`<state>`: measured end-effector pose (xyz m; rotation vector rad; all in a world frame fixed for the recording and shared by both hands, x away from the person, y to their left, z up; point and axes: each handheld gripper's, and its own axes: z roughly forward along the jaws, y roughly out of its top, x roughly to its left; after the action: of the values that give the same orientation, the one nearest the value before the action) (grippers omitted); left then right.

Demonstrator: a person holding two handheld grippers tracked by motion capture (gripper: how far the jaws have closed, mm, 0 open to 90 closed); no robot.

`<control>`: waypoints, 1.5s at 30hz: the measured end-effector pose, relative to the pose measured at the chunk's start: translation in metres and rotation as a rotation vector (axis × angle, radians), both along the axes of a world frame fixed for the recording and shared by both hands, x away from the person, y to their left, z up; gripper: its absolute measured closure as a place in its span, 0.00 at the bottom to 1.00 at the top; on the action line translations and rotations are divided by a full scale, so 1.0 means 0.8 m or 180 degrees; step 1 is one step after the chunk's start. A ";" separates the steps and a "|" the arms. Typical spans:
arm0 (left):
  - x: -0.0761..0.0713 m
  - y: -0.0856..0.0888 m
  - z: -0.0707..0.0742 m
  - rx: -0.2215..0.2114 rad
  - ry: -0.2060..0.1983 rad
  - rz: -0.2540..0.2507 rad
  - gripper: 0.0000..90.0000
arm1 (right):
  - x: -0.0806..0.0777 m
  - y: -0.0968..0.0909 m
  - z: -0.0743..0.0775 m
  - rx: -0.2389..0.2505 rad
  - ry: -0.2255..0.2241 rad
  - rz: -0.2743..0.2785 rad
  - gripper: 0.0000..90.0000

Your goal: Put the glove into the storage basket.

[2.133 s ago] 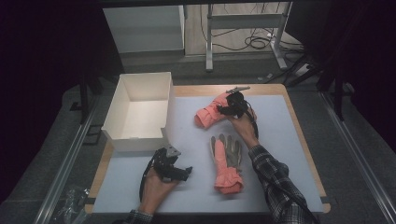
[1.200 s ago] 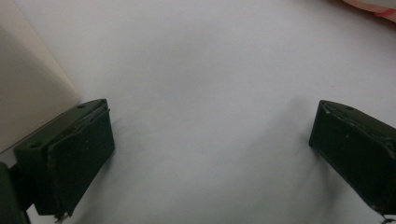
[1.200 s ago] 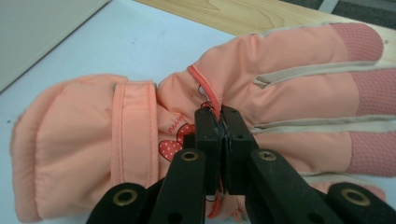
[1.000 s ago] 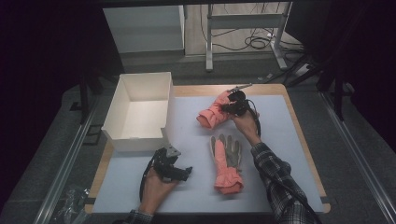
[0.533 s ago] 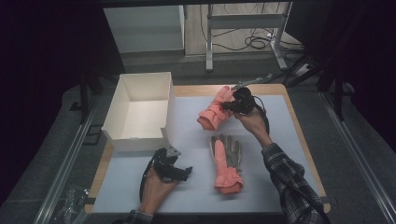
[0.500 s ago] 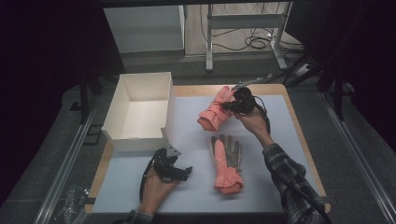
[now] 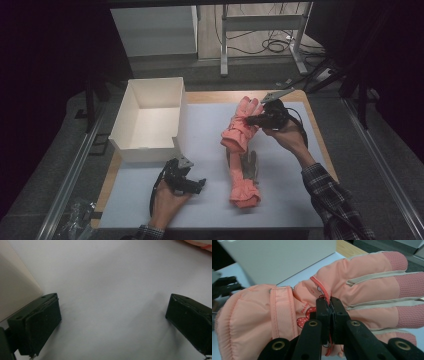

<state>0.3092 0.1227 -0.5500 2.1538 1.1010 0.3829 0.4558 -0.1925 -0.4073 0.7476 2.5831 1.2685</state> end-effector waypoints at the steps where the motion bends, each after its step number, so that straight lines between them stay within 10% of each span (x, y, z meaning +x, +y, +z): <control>1: 0.000 0.000 0.000 0.0000 0.0000 0.0000 0.00 | 0.000 0.000 0.000 0.0000 0.0000 0.0000 0.96; 24: 0.000 0.000 0.000 0.0005 -0.0006 -0.0005 0.00 | -0.100 -0.005 0.000 -0.0188 0.0047 0.1252 0.96; 45: 0.000 0.000 0.000 0.0005 -0.0017 -0.0003 0.00 | -0.101 0.016 -0.072 -0.0624 0.0153 0.1308 0.92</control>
<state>0.3095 0.1227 -0.5501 2.1534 1.0971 0.3888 0.3747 -0.1794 -0.4650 0.2193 2.9470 1.0723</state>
